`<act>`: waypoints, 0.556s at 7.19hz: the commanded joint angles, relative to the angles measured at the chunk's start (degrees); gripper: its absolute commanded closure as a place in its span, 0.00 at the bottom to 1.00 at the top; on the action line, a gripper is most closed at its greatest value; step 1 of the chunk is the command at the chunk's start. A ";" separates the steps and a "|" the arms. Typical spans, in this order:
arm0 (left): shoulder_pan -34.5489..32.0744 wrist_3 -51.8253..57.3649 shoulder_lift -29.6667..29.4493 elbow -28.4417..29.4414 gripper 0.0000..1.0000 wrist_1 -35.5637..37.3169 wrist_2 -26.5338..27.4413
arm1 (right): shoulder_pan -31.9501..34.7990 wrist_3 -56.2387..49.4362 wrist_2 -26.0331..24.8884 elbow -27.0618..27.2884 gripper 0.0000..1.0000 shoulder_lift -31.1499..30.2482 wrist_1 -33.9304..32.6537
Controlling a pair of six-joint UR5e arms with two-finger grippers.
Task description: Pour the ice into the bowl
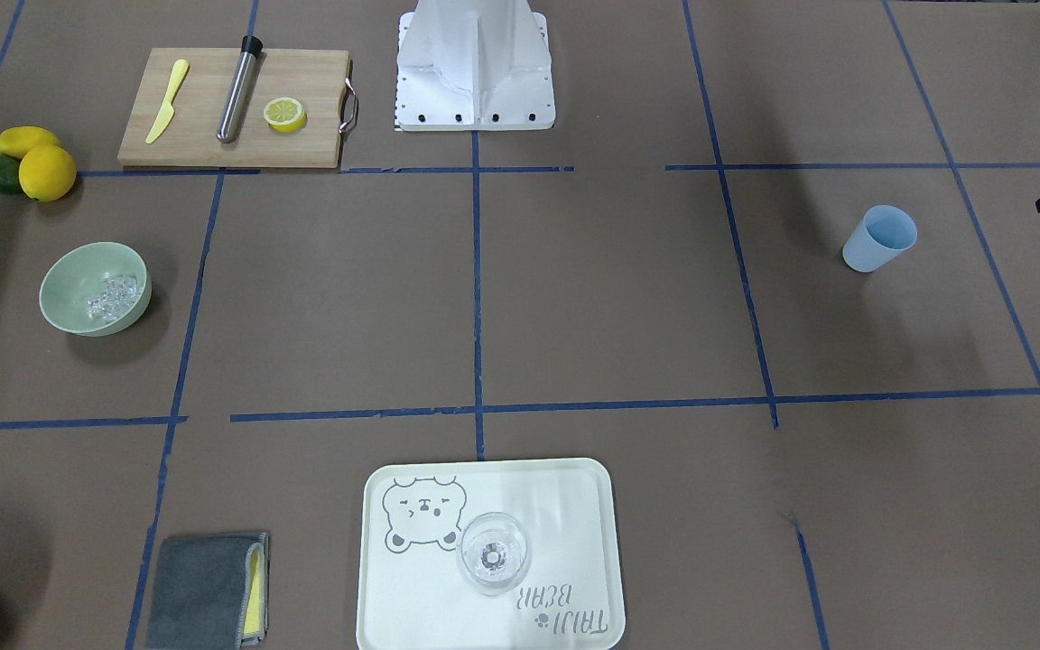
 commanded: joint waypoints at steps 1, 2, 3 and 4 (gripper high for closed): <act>-3.96 7.54 -2.02 -2.13 0.00 13.88 0.04 | -0.01 -0.17 -0.05 0.25 0.00 0.01 0.01; -5.73 8.02 -6.38 -2.14 0.00 22.04 0.13 | -0.01 -0.35 -0.13 0.77 0.00 0.01 0.01; -7.93 8.03 -8.33 -2.23 0.00 25.77 0.21 | 0.08 -0.35 -1.61 2.26 0.00 -0.16 -0.07; -8.39 8.11 -8.53 -2.23 0.00 25.90 0.30 | -0.88 -0.35 -5.63 2.71 0.00 0.01 0.01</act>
